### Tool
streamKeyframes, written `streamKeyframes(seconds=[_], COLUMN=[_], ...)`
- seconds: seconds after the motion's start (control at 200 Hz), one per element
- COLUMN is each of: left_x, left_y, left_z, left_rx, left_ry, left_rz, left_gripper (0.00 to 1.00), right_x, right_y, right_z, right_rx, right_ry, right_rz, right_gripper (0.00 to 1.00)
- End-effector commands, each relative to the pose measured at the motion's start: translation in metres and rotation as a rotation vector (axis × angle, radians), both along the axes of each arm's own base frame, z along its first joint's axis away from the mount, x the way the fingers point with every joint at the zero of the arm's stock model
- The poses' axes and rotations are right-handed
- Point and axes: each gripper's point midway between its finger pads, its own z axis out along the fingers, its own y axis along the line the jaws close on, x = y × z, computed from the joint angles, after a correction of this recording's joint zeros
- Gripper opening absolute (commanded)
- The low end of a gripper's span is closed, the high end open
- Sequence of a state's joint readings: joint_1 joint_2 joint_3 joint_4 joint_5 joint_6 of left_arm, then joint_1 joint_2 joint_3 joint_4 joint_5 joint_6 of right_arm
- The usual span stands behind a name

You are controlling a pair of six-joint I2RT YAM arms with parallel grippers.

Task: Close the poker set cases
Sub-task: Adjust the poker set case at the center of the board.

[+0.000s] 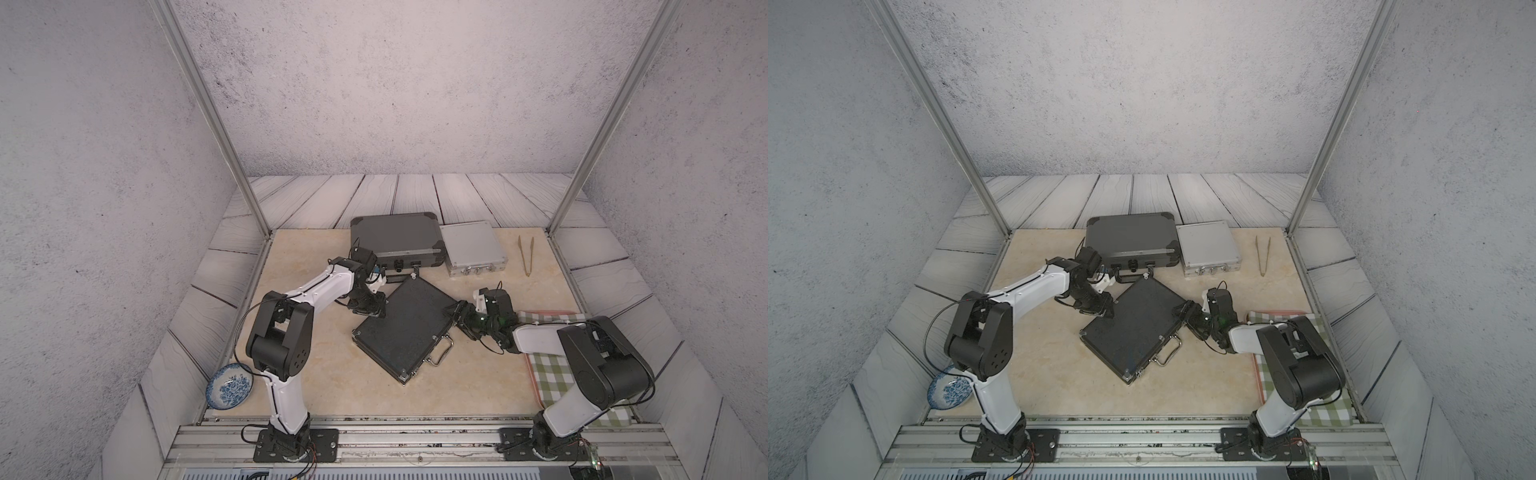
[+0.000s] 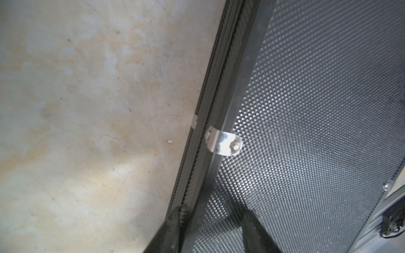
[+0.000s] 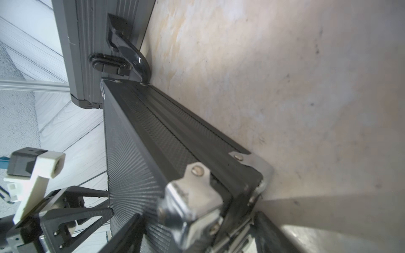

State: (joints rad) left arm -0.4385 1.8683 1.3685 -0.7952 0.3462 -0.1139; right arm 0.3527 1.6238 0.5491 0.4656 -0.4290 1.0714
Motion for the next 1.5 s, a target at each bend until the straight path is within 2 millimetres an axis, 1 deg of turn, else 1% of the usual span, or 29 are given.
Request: streamKeyframes(seconds=[0.0,0.11,0.2,0.31,0.435,0.52,0.586,0.711,0.871,0.951,1.041,1.126,1.211,1.291,1.381,1.426,1.496], left_x=[-0.01,-0.012,-0.012,-0.012,-0.011,-0.01,-0.009,-0.003,0.008,0.013,0.014,0.008,0.0,-0.015,-0.035,-0.046,-0.063], left_y=[-0.011,-0.011,-0.01,-0.009,-0.01,-0.008,-0.005,0.002,0.013,0.021,0.03,0.04,0.057,0.074,0.089,0.091,0.088], left_z=[-0.015,-0.015,-0.016,-0.016,-0.015,-0.014,-0.012,-0.003,0.018,0.032,0.046,0.052,0.053,0.049,0.042,0.039,0.033], left_rx=[-0.024,-0.027,-0.023,-0.016,-0.021,-0.008,0.008,0.035,0.079,0.102,0.125,0.146,0.184,0.225,0.253,0.238,0.178], left_ry=[0.042,0.044,0.043,0.042,0.042,0.034,0.021,-0.02,-0.113,-0.172,-0.217,-0.224,-0.228,-0.199,-0.146,-0.114,-0.066], left_rz=[-0.019,-0.025,-0.028,-0.028,-0.026,-0.023,-0.019,0.002,0.054,0.087,0.119,0.174,0.299,0.404,0.516,0.558,0.613], left_gripper=[0.46,0.46,0.46,0.45,0.45,0.46,0.47,0.53,0.6,0.62,0.63,0.64,0.66,0.67,0.68,0.69,0.69], right_x=[-0.008,-0.006,-0.005,-0.006,-0.004,-0.006,-0.011,-0.019,-0.017,-0.011,-0.005,0.002,0.011,0.02,0.029,0.033,0.039], right_y=[0.001,0.006,0.009,0.009,0.013,0.011,0.001,-0.024,-0.044,-0.046,-0.035,-0.026,-0.022,-0.02,-0.019,-0.017,-0.01], right_z=[-0.026,-0.026,-0.026,-0.026,-0.016,-0.009,-0.006,0.007,0.028,0.038,0.048,0.054,0.055,0.055,0.055,0.055,0.056], right_rx=[-0.028,-0.026,-0.013,0.003,0.034,-0.022,-0.122,-0.317,-0.449,-0.492,-0.488,-0.495,-0.527,-0.553,-0.585,-0.587,-0.563], right_ry=[0.079,0.079,0.082,0.087,0.076,0.077,0.087,0.092,0.048,0.01,-0.035,-0.058,-0.073,-0.083,-0.098,-0.105,-0.124], right_rz=[-0.066,-0.07,-0.069,-0.08,-0.08,-0.046,-0.023,0.013,0.051,0.103,0.202,0.295,0.349,0.381,0.406,0.423,0.447], right_gripper=[0.75,0.73,0.7,0.69,0.68,0.68,0.71,0.74,0.76,0.76,0.76,0.76,0.77,0.79,0.8,0.81,0.81])
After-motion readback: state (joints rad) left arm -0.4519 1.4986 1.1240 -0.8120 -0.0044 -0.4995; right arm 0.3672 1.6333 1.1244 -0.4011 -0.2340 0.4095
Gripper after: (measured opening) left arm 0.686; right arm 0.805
